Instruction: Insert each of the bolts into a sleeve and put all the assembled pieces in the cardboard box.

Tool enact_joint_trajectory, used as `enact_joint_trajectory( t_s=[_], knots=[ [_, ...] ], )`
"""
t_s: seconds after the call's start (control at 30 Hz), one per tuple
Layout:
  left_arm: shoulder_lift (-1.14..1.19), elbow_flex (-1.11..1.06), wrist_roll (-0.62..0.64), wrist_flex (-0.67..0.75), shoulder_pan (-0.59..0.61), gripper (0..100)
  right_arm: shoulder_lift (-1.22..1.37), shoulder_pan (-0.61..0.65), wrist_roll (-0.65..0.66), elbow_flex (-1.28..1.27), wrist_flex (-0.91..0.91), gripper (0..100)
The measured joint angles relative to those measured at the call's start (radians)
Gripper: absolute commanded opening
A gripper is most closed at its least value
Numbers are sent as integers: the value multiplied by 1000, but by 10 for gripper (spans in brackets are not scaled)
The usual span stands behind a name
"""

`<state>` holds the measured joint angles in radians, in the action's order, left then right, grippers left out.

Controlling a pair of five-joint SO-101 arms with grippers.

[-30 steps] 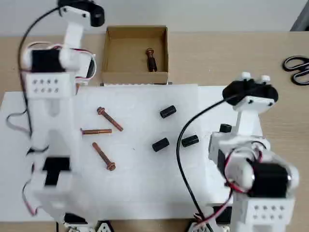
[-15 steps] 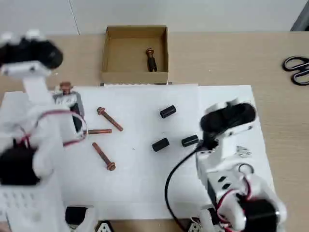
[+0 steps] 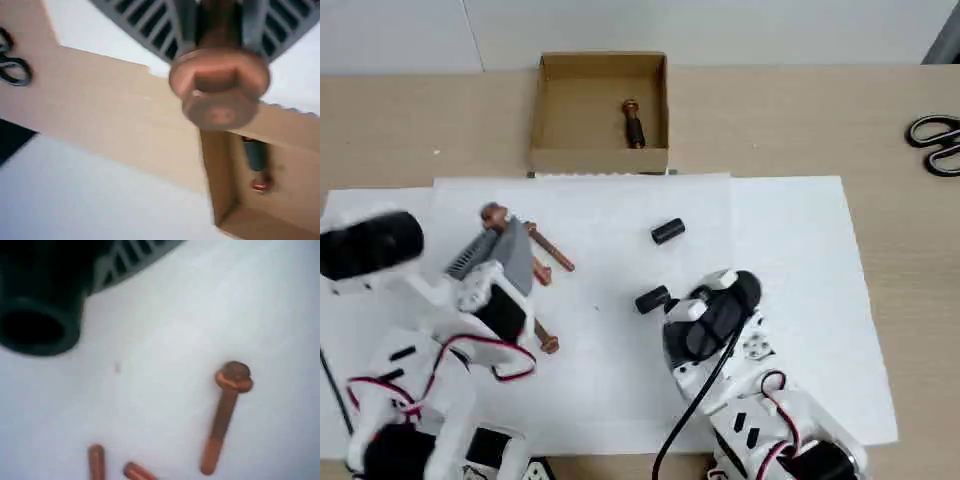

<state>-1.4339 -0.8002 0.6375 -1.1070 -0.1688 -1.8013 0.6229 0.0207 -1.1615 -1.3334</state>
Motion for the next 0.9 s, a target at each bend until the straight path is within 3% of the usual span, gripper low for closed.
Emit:
enact_joint_trajectory(
  t_s=[0.4, 0.63, 0.9],
  knots=[
    [-318, -299, 34, 64, -201, 6, -3, 126, 0, -86, 120, 4],
    [-354, -347, 34, 74, -210, 6, -3, 132, 21, -95, 120, 4],
    [-354, -347, 34, 74, -311, 6, -3, 196, 60, -95, 129, 4]
  ],
)
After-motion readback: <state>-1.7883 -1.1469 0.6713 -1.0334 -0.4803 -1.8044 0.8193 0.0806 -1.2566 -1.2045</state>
